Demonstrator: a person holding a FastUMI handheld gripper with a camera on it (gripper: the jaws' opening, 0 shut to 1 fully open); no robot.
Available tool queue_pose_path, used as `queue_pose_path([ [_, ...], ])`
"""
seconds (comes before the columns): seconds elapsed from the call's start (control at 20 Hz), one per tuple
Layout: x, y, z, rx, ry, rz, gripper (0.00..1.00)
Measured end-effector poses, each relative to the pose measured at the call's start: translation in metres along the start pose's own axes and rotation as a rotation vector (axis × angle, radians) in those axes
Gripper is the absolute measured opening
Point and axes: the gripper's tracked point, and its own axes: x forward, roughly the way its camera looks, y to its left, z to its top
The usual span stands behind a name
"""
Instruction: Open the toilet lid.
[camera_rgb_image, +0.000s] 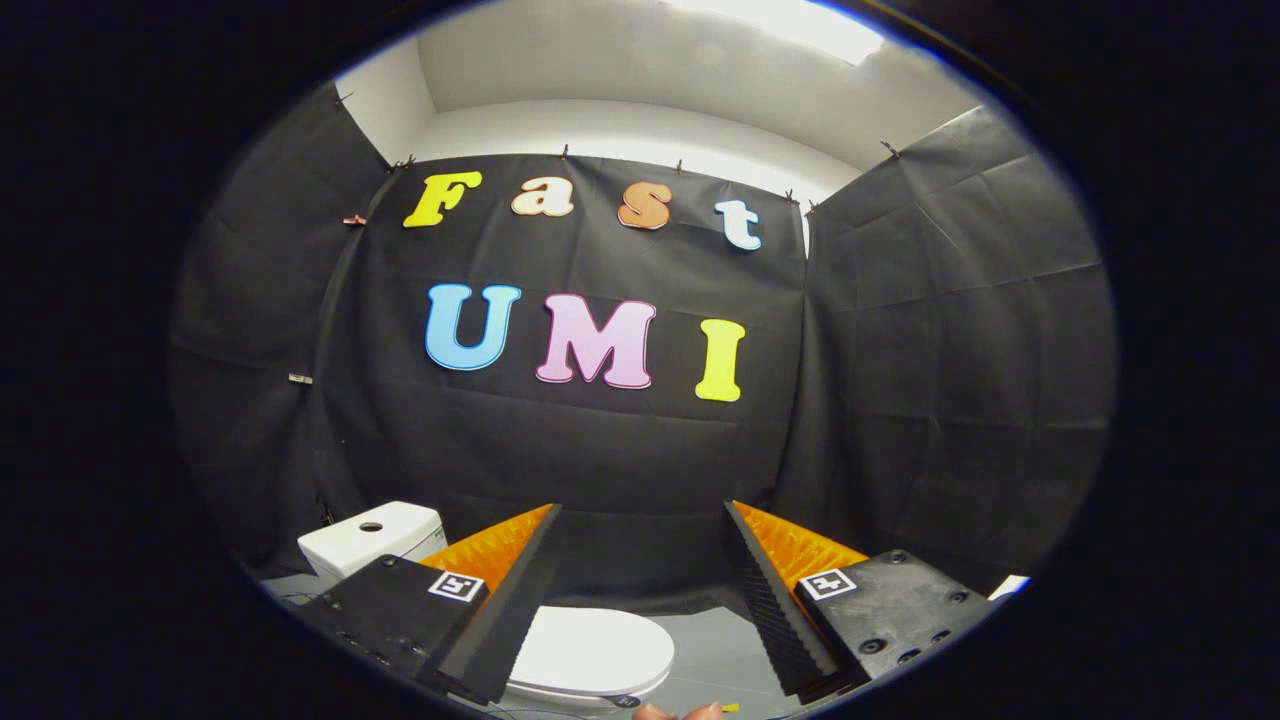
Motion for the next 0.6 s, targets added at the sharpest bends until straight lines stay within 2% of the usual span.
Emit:
queue_pose_path([
  [0.4,0.006,-0.009,-0.116,-0.064,-0.004,0.013,0.98],
  [0.6,0.005,-0.010,-0.172,-0.042,0.020,0.042,0.99],
])
